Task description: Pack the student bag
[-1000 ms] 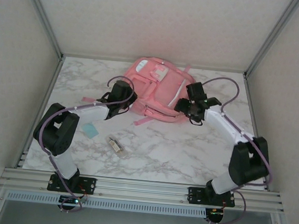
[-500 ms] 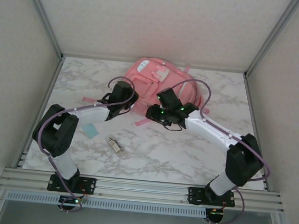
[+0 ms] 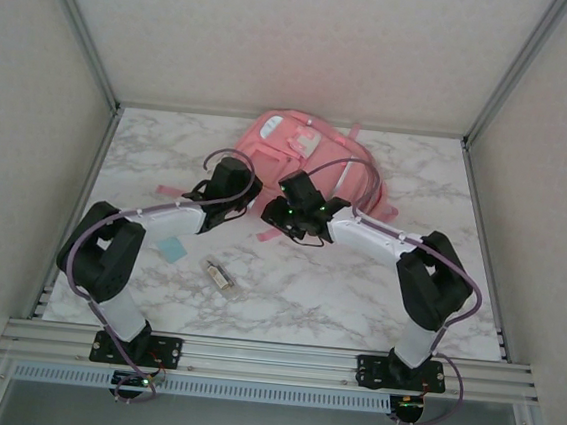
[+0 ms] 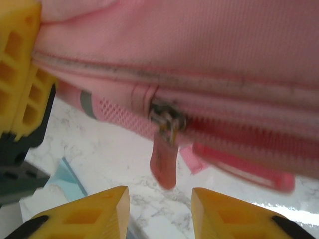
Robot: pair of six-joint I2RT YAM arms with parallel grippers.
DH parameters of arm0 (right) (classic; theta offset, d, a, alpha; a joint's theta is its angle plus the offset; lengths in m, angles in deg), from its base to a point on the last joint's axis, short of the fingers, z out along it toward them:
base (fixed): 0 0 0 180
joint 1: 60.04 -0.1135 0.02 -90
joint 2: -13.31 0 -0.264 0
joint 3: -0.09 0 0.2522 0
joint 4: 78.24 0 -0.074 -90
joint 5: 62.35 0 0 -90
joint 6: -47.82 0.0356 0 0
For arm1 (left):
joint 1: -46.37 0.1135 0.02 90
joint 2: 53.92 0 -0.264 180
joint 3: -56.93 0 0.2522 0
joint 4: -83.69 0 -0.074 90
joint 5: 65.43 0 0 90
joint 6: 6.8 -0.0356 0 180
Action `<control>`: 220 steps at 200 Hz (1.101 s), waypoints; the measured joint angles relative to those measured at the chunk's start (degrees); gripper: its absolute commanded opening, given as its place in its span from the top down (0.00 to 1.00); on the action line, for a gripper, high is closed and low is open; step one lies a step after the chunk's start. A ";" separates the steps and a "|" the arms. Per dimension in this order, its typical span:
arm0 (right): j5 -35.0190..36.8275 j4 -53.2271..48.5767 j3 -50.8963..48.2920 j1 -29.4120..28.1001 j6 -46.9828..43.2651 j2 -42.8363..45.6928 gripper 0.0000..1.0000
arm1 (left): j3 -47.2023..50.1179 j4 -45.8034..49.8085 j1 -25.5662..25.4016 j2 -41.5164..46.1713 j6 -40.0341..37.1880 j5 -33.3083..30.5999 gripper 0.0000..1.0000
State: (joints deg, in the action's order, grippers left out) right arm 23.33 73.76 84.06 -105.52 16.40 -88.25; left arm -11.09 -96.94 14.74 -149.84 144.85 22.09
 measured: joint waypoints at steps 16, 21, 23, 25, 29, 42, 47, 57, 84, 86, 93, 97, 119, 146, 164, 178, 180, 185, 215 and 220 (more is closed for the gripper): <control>0.24 1.40 0.39 0.33 1.07 -1.38 0.72 | 0.42 -0.02 -0.22 0.66 0.11 0.00 1.00; 0.28 1.75 0.39 0.44 1.07 -1.68 0.74 | 0.52 0.00 -0.24 0.85 0.11 0.02 1.00; 0.28 1.84 0.39 0.48 1.25 -1.79 0.75 | 0.61 0.00 -0.26 0.94 0.11 0.02 1.00; 0.37 1.88 0.39 0.50 1.33 -1.88 0.76 | 0.63 -0.02 -0.26 0.98 0.13 0.02 1.00; 0.42 2.03 0.39 0.61 1.29 -2.10 0.79 | 0.76 -0.04 -0.26 1.11 0.13 0.00 1.00; 0.63 2.49 0.39 0.90 1.27 -2.36 0.88 | 0.87 -0.04 -0.31 1.22 0.11 0.00 1.00; 0.68 2.56 0.39 1.01 1.33 -2.36 0.92 | 0.87 -0.09 -0.31 1.22 0.11 0.00 1.00; 0.63 2.93 0.39 1.25 1.11 -2.36 1.00 | 0.92 -0.09 -0.31 1.22 0.11 -0.02 1.00; 0.13 2.51 0.37 1.51 -1.51 -2.12 1.00 | 0.92 -0.07 -0.20 1.22 -0.13 -0.02 1.00; 0.02 2.43 0.37 1.53 -1.77 -2.03 1.00 | 0.92 -0.07 -0.17 1.22 -0.15 0.00 1.00; -0.31 2.16 0.11 1.81 -3.08 -1.70 1.00 | 0.92 -0.04 -0.09 1.22 -0.20 0.11 1.00; -0.48 1.99 -0.13 2.03 -4.00 -1.42 1.00 | 0.92 -0.04 0.04 1.22 -0.33 0.26 1.00; -1.27 -2.14 -1.33 3.43 -10.32 0.55 1.00 | 0.92 0.04 0.96 1.22 -0.96 1.29 1.00; -1.64 -10.93 -1.57 5.25 -19.74 2.03 1.00 | 0.33 1.16 2.69 1.22 -2.84 3.37 1.00; -1.68 -16.04 -3.30 6.78 -25.05 3.58 1.00 | -0.94 2.32 3.78 0.85 -4.13 4.37 1.00; -1.22 -19.54 -4.50 8.48 -28.06 4.63 1.00 | -2.12 3.10 4.52 0.28 -5.16 5.22 1.00; -1.11 -20.00 -4.68 8.76 -28.41 4.81 1.00 | -2.34 3.23 4.66 0.17 -5.31 5.38 1.00; -0.85 -20.90 -5.01 9.46 -29.51 5.20 1.00 | -2.75 3.61 4.87 -0.09 -5.70 5.86 1.00; 1.75 -24.68 -5.22 12.87 -35.34 7.87 1.00 | -6.58 6.58 6.08 -2.51 -8.85 8.74 1.00; 2.16 -25.18 -5.07 13.33 -36.37 8.17 1.00 | -7.82 7.23 6.38 -3.26 -9.53 9.49 1.00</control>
State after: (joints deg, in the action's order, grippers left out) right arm 25.50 48.58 78.99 -92.19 -19.97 -80.07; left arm -18.92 -89.71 21.12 -153.09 135.32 31.58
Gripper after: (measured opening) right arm 0.086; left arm 0.059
